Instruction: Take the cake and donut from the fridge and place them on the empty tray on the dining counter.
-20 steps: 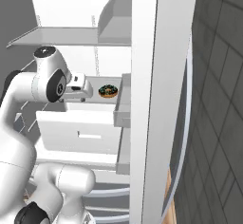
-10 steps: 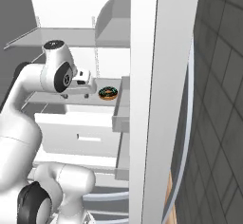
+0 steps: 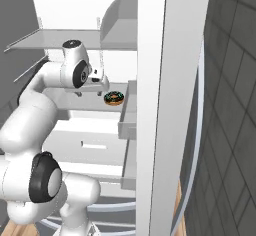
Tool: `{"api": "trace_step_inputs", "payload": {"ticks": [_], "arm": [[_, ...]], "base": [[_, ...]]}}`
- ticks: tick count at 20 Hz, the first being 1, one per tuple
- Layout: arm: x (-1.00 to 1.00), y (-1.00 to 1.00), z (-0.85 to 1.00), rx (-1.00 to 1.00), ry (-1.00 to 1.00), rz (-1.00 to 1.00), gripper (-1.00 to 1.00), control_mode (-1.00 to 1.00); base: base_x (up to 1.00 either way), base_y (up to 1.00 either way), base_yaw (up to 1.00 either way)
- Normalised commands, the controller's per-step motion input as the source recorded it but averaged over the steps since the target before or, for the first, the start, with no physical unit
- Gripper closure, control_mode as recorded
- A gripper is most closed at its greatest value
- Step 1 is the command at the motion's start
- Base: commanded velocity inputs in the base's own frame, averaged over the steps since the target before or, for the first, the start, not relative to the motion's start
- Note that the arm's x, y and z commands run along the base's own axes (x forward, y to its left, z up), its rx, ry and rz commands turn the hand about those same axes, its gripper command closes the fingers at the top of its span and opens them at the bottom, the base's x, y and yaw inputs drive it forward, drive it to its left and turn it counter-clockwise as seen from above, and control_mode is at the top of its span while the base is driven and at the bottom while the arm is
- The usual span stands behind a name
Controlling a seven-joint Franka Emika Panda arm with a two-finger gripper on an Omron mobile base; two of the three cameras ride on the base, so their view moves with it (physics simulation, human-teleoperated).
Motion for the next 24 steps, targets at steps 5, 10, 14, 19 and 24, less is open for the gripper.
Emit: {"api": "trace_step_inputs", "payload": {"ticks": [5, 10, 14, 19, 24], "arm": [[0.48, -0.01, -0.46, 0.0, 0.1, 0.01, -1.0, -1.0], [0.44, 0.0, -0.25, 0.0, 0.01, 0.02, -1.0, -1.0], [0.49, -0.07, -0.29, 0.0, 0.0, 0.04, -1.0, -1.0], [0.44, -0.03, -0.33, 0.01, 0.0, 0.08, -1.0, -1.0], [0.42, 0.0, -0.12, 0.04, -0.04, 0.11, -1.0, -1.0]], "base": [[0.0, 0.0, 0.0], [0.0, 0.0, 0.0], [0.0, 0.0, 0.0], [0.0, 0.0, 0.0], [0.0, 0.0, 0.0]]}}
